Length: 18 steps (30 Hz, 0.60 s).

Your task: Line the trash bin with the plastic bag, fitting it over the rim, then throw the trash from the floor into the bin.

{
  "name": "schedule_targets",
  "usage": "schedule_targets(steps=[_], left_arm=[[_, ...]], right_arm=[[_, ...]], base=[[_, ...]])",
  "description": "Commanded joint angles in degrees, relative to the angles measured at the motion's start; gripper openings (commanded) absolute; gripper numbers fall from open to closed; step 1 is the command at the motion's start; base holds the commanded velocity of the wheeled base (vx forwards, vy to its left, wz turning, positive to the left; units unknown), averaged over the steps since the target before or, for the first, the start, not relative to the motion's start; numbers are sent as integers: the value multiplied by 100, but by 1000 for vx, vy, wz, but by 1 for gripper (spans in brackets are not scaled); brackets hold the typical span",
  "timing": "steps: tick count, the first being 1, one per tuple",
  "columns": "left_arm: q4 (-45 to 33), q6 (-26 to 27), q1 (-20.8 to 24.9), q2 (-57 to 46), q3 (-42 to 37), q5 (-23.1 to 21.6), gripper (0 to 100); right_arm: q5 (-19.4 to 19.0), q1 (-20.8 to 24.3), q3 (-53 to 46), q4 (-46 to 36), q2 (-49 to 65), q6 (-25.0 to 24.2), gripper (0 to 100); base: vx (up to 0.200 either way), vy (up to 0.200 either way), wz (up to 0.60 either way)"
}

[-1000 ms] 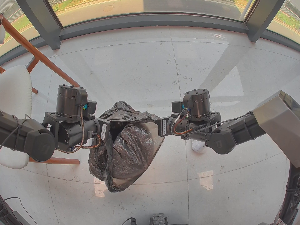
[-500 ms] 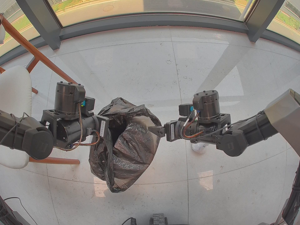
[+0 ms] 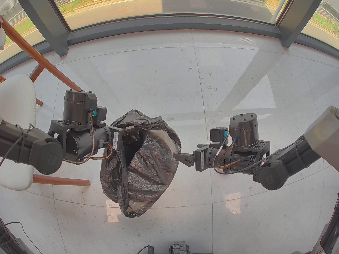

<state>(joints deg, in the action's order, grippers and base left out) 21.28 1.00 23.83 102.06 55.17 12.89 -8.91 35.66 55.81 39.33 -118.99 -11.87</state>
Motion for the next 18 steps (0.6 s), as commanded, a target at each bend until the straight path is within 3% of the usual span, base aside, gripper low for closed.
schedule_targets(steps=[1, 8, 9, 18], left_arm=[[7, 6, -204, 130, 134, -93, 0], [7, -3, -379, 288, 442, -120, 0], [7, -3, -415, 297, 503, -120, 100], [-116, 76, -669, 165, 354, -225, 100]], right_arm=[[3, 20, -9, 84, -195, -8, 100], [3, -6, 9, 93, -203, -8, 100], [12, -15, -9, 101, -195, -8, 100], [30, -50, -53, 101, -142, -17, 100]], base=[[0, 0, 0], [0, 0, 0], [0, 0, 0], [0, 0, 0]])
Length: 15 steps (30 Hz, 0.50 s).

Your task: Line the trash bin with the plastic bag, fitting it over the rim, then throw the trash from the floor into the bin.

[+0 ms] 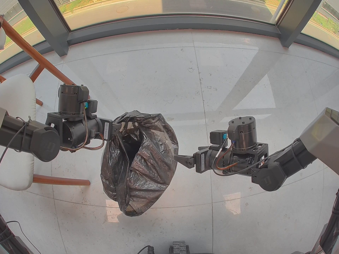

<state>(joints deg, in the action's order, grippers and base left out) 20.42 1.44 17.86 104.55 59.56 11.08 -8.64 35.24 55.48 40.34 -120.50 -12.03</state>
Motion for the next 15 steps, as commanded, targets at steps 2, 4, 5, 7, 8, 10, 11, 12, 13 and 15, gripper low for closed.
schedule_targets(steps=[2, 4, 5, 7, 8, 10, 11, 12, 13, 15], left_arm=[[-38, 93, -37, -356, -226, -133, 100], [-38, 155, 7, -505, -358, -141, 100], [-38, 208, 51, -585, -454, -150, 100], [-38, 278, 183, -743, -648, -150, 100], [-29, 296, 218, -804, -709, -150, 100], [-29, 296, 315, -954, -885, -150, 100], [-29, 287, 394, -1042, -991, -141, 100], [-38, 287, 473, -1129, -1105, -141, 100], [-47, 287, 587, -1253, -1272, -141, 100], [-47, 287, 789, -1446, -1641, -141, 100]], right_arm=[[3, -9, -55, 0, 18, -1, 100], [3, -9, -90, 0, 27, -1, 100], [3, -9, -108, 0, 27, -1, 100], [3, -9, -116, 0, 27, -1, 100], [3, -9, -116, 0, 27, -1, 100], [12, -9, -116, 0, 36, 8, 100], [12, 0, -116, 0, 36, 8, 100], [12, 0, -116, 0, 36, 8, 100], [12, 0, -116, 0, 36, 8, 100], [12, 0, -116, 0, 53, 17, 100]], base=[[0, 0, 0], [0, 0, 0], [0, 0, 0], [0, 0, 0], [0, 0, 0], [0, 0, 0], [0, 0, 0], [0, 0, 0], [0, 0, 0], [0, 0, 0]])
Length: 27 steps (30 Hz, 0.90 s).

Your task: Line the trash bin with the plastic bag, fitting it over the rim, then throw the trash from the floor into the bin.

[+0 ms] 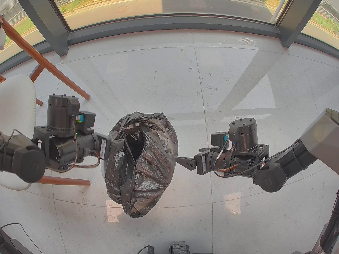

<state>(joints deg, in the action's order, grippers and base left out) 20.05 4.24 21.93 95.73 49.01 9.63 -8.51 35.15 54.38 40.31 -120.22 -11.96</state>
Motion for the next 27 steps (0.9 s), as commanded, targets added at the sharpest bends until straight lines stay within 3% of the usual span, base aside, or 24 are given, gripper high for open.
schedule_targets(steps=[1, 9, 19, 27], left_arm=[[-37, 15, 496, -635, -822, 4, 100], [16, 15, 1120, -670, -1526, -49, 100], [7, 165, 1630, -336, -1403, -31, 100], [174, 165, 1630, 341, -1385, 4, 100]], right_arm=[[-2, 10, -7, 3, 34, 9, 100], [-2, 10, 2, 3, 17, 9, 100], [-2, 10, 37, 3, -10, 9, 100], [-2, 10, 73, 3, -19, 9, 100]], base=[[0, 0, 0], [0, 0, 0], [0, 0, 0], [0, 0, 0]])
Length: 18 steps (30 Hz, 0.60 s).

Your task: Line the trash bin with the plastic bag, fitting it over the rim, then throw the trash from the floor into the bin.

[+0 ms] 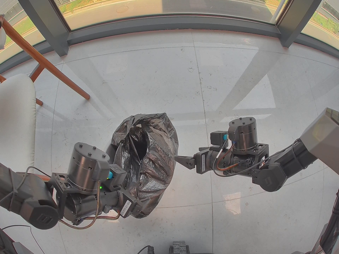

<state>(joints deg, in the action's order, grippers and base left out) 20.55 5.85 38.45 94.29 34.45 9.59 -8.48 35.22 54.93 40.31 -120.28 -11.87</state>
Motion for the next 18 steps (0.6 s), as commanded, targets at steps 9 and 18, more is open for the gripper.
schedule_targets(steps=[9, 18], left_arm=[[283, -23, -110, 863, 264, 16, 100], [863, 56, -786, 1223, 387, -1, 100]], right_arm=[[-4, -59, 26, 12, -30, -8, 100], [-13, -68, 26, 12, -30, -17, 100]], base=[[0, 0, 0], [0, 0, 0]])
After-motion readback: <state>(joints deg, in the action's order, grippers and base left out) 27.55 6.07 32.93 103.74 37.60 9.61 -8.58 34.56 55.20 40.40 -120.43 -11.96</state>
